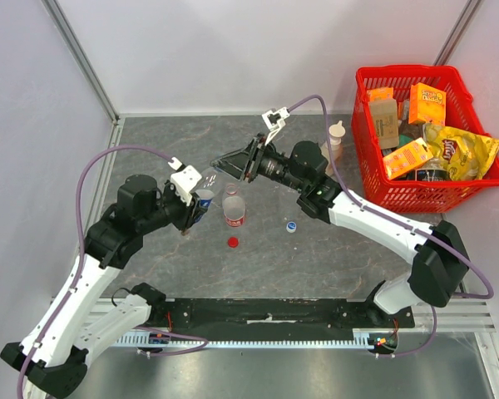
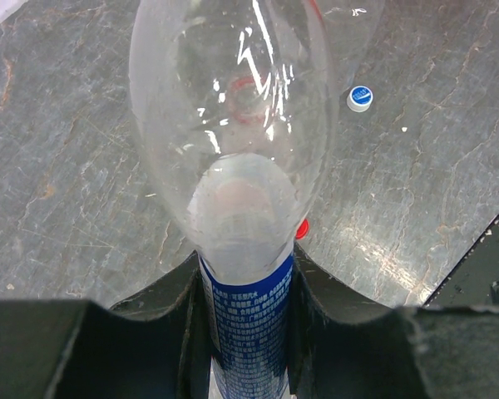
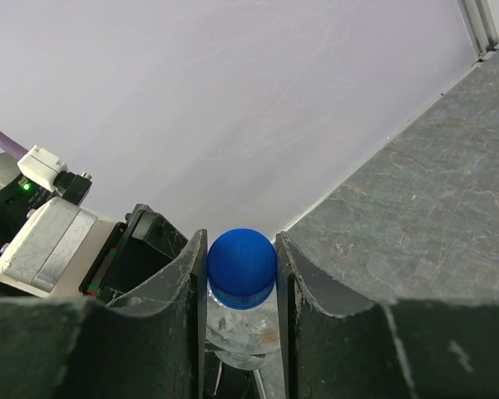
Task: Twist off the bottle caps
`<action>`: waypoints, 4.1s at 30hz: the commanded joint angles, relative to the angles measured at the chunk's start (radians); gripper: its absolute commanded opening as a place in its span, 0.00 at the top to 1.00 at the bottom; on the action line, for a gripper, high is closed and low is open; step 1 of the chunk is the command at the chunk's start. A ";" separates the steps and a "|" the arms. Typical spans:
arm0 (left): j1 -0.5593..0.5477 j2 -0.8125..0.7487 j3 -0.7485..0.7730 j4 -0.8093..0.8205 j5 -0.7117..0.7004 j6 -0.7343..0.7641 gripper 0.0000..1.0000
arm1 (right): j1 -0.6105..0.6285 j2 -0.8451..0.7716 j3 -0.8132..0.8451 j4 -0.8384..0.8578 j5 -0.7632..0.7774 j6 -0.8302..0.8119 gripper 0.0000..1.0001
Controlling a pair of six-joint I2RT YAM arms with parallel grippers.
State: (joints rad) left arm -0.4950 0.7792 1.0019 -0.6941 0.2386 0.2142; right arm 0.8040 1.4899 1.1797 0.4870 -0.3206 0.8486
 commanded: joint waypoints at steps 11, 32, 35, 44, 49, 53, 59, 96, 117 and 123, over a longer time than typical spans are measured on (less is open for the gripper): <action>-0.010 -0.032 0.018 0.053 0.330 -0.006 0.76 | -0.022 -0.181 -0.110 0.097 -0.142 -0.157 1.00; -0.008 0.029 0.046 0.257 1.093 -0.108 0.77 | -0.025 -0.368 -0.241 0.373 -0.595 -0.215 1.00; -0.010 0.040 0.046 0.281 1.185 -0.122 0.77 | -0.025 -0.373 -0.244 0.429 -0.633 -0.178 1.00; -0.010 0.078 0.035 0.346 1.337 -0.188 0.76 | -0.022 -0.330 -0.227 0.647 -0.759 -0.019 1.00; -0.010 0.077 0.023 0.350 1.360 -0.188 0.76 | -0.020 -0.326 -0.226 0.659 -0.768 -0.017 1.00; -0.010 0.080 0.017 0.352 1.374 -0.191 0.76 | -0.020 -0.329 -0.223 0.667 -0.769 -0.016 1.00; -0.008 0.081 0.003 0.358 1.372 -0.193 0.76 | -0.020 -0.327 -0.219 0.667 -0.767 -0.017 0.97; -0.010 -0.017 -0.117 0.627 1.145 -0.325 0.74 | -0.020 -0.388 -0.226 0.479 -0.618 -0.177 0.33; -0.010 -0.100 -0.115 0.390 0.773 -0.081 0.74 | -0.020 -0.566 -0.161 0.017 -0.269 -0.416 0.02; -0.008 -0.121 -0.105 0.329 0.608 -0.038 0.80 | -0.020 -0.530 -0.118 -0.088 -0.111 -0.401 0.02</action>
State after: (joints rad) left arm -0.5026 0.6693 0.8829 -0.3195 0.9928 0.1005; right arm 0.7872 0.9337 1.0080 0.5152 -0.5789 0.4583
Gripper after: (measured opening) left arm 0.382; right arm 0.980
